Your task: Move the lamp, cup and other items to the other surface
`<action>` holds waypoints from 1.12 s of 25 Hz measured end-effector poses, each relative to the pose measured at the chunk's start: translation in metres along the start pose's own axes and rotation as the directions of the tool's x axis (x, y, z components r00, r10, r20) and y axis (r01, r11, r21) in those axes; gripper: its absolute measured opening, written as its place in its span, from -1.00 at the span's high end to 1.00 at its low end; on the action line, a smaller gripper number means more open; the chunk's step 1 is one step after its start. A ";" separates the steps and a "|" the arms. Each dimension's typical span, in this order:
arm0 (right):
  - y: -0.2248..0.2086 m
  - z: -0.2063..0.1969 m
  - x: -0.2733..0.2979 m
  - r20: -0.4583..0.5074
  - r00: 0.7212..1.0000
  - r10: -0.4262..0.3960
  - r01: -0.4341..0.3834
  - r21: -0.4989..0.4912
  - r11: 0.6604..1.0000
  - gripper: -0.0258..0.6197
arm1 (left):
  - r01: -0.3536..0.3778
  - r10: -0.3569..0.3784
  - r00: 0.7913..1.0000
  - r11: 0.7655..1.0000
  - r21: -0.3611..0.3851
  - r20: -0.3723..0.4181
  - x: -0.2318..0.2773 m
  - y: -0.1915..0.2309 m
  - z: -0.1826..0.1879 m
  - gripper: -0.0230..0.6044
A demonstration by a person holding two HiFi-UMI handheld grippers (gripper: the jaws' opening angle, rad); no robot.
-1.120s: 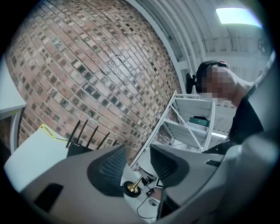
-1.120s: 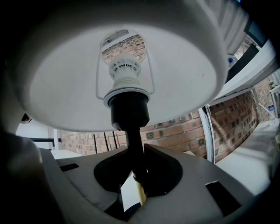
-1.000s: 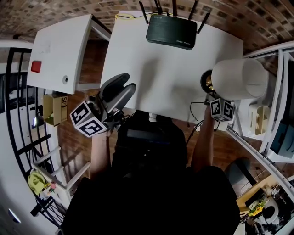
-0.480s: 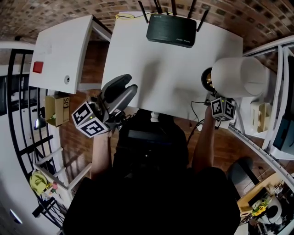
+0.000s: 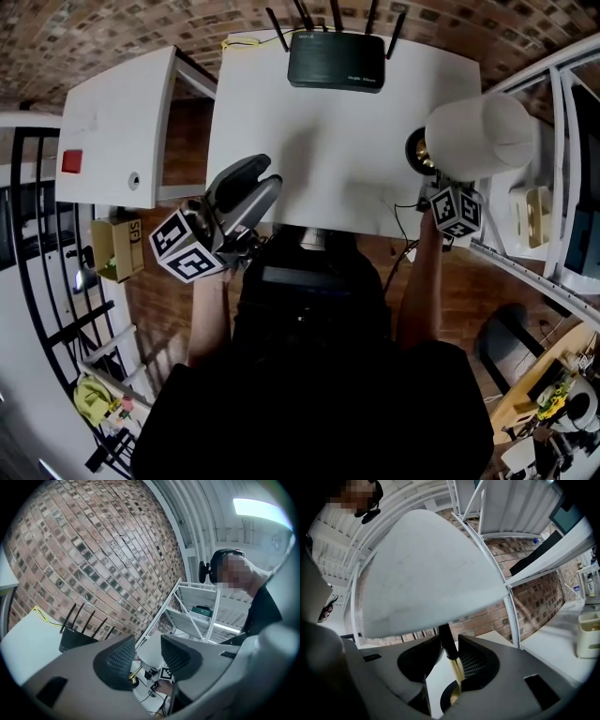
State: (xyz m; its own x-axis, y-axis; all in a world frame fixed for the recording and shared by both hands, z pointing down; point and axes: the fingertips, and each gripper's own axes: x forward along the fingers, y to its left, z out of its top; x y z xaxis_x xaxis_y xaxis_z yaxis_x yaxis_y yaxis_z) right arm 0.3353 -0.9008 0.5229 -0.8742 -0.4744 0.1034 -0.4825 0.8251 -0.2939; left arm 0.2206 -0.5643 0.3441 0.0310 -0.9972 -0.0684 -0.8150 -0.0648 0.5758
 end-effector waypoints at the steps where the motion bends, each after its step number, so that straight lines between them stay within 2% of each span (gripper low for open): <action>1: 0.000 0.001 -0.005 -0.001 1.000 -0.016 0.016 0.001 1.000 0.54 | 0.015 -0.015 1.000 1.000 -0.003 -0.001 -0.003 0.001 0.002 0.40; 9: 0.023 0.006 -0.047 0.021 0.991 -0.136 0.136 -0.005 0.991 0.59 | 0.112 -0.112 0.994 0.993 -0.029 -0.002 -0.043 0.015 0.023 0.40; 13: 0.047 0.004 -0.063 0.022 0.986 -0.167 0.167 -0.022 0.986 0.70 | 0.144 -0.144 0.990 0.989 -0.041 -0.002 -0.068 0.023 0.028 0.40; 18: 0.061 0.000 -0.073 0.011 0.984 -0.178 0.179 -0.030 0.983 0.71 | 0.168 -0.168 0.986 0.985 -0.046 -0.007 -0.085 0.025 0.030 0.40; 24: 0.068 0.001 -0.069 0.007 0.984 -0.179 0.179 -0.028 0.983 0.71 | 0.164 -0.165 0.986 0.985 -0.055 -0.009 -0.092 0.033 0.036 0.40; 28: 0.076 0.000 -0.064 0.004 0.986 -0.165 0.165 -0.028 0.986 0.71 | 0.159 -0.160 0.987 0.987 -0.032 -0.025 -0.089 0.038 0.034 0.40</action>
State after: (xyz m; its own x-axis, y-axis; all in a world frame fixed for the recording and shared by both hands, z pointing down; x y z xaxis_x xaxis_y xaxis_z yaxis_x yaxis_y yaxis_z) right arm 0.3549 -0.8076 0.4938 -0.7827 -0.6049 0.1465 -0.6211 0.7441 -0.2459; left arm 0.1675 -0.4762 0.3440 0.1751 -0.9746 -0.1393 -0.7808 -0.2236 0.5834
